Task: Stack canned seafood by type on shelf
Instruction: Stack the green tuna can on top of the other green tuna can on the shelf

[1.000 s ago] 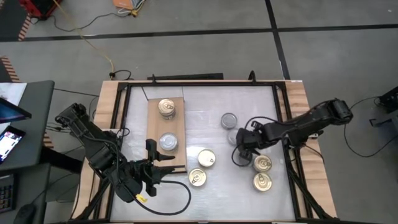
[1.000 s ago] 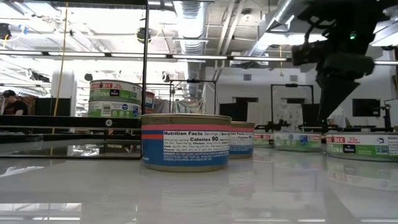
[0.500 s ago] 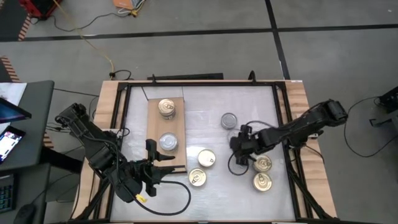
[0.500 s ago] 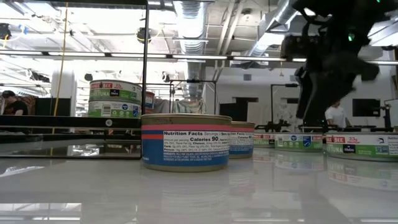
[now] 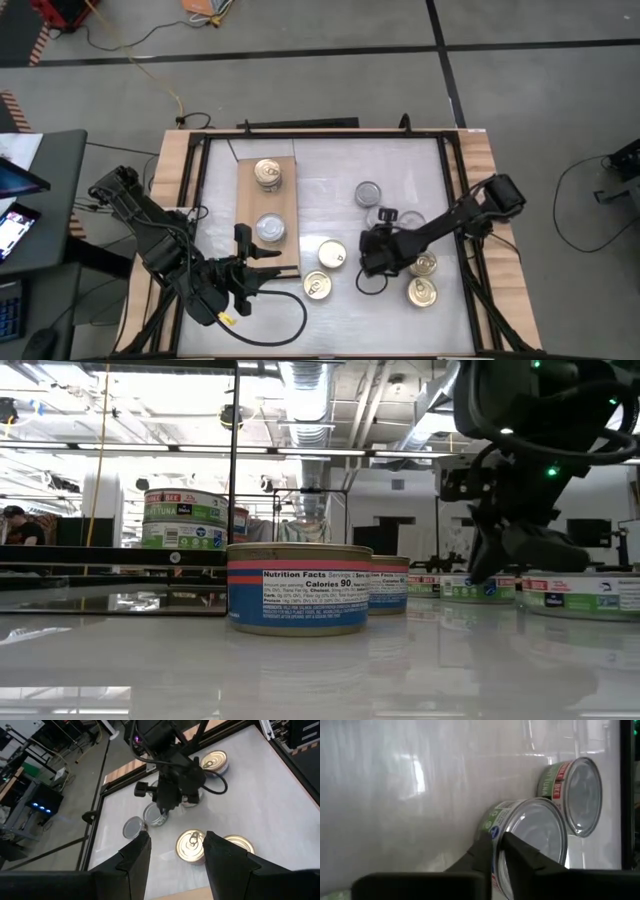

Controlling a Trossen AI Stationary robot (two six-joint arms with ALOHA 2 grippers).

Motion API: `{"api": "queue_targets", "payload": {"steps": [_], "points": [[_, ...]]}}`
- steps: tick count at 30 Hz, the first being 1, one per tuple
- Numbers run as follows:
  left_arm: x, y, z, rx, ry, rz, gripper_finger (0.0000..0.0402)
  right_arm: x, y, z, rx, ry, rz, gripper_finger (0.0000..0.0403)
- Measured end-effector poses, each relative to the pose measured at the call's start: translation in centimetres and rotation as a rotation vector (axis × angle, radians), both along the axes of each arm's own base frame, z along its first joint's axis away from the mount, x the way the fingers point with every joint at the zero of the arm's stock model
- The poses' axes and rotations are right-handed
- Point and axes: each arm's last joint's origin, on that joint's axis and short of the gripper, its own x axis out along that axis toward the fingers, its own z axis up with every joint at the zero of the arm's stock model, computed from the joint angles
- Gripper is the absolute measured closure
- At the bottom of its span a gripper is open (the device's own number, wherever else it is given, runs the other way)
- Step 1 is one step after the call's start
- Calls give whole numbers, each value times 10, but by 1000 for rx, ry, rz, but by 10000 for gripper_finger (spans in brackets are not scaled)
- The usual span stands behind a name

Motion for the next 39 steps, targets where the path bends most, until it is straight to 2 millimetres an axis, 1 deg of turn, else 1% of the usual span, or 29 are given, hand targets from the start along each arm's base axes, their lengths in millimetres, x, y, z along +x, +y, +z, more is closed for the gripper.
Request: {"api": "queue_targets", "payload": {"steps": [4, 7, 10, 13, 16, 18, 20, 22, 24, 25, 26, 27, 28, 30, 31, 33, 36, 39], "points": [[0, 0, 0, 0, 0, -1, 229, 6, 14, -3, 0, -19, 16, 377], [0, 0, 0, -1, 1, -1, 229, 8, 24, -3, 77, -30, 11, 392], [0, 0, 0, -6, -1, 1, 229, 8, 25, -1, 86, -46, 4, 388], [0, 0, 0, -8, -1, 2, 229, 8, 21, 3, 75, -60, 0, 366], [0, 0, 0, -7, -1, 1, 229, 6, 15, 12, 46, -80, -1, 343], [0, 0, 0, -8, -1, 1, 229, 5, 10, 25, 45, -102, 9, 332], [0, 0, 0, -8, -1, 2, 229, 2, 6, 47, 48, -121, 10, 325], [0, 0, 0, -11, -2, 3, 229, -3, 3, 74, 73, -142, -9, 318], [0, 0, 0, -20, -4, 7, 229, -5, 8, 102, 188, -204, 11, 305], [0, 0, 0, -23, -5, 8, 229, -5, 13, 112, 265, -242, 42, 294], [0, 0, 0, -25, -4, 8, 229, -4, 20, 119, 340, -273, 83, 281], [0, 0, 0, -28, -2, 3, 229, -3, 27, 122, 411, -298, 120, 265], [0, 0, 0, -32, 2, -3, 229, -2, 36, 122, 471, -318, 158, 247], [0, -1, 0, -37, 7, -11, 229, 1, 53, 117, 522, -343, 214, 209], [0, -1, 0, -36, 8, -12, 229, 2, 59, 115, 533, -350, 224, 191], [0, -1, 0, -35, 9, -16, 229, 5, 65, 111, 554, -368, 201, 165], [0, -1, 0, -40, 7, -16, 229, 15, 60, 97, 595, -333, 125, 155], [0, -1, 0, -48, 12, -23, 229, 26, 52, 81, 643, -265, 88, 169]]}}
